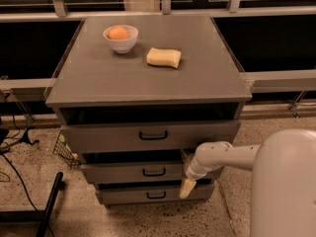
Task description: Open middle drawer
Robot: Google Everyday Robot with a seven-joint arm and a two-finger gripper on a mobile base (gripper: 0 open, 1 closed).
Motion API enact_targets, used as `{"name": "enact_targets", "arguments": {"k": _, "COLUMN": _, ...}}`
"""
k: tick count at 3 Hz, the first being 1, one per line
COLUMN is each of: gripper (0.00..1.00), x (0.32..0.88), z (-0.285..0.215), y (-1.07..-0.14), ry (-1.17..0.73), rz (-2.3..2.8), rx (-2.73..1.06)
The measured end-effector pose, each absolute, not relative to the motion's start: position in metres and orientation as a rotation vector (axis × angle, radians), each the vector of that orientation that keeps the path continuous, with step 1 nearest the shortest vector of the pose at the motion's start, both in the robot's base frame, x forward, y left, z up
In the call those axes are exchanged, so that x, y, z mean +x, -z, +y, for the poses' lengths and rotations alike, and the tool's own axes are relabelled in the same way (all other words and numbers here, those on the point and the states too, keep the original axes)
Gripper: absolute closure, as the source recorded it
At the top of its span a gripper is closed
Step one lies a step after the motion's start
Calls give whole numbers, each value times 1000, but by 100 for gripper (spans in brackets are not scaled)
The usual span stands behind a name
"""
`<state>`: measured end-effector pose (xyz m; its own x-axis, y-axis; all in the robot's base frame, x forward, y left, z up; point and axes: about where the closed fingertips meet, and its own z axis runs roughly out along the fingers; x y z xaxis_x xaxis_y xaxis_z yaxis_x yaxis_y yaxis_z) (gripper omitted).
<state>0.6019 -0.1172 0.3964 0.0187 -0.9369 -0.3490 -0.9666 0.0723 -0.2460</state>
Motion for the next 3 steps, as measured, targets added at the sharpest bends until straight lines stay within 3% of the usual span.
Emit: {"name": "enact_targets", "arguments": {"k": 3, "gripper": 0, "x": 585, "z": -118, "y": -401, "ry": -160, "rz": 1986, "rx": -1916}}
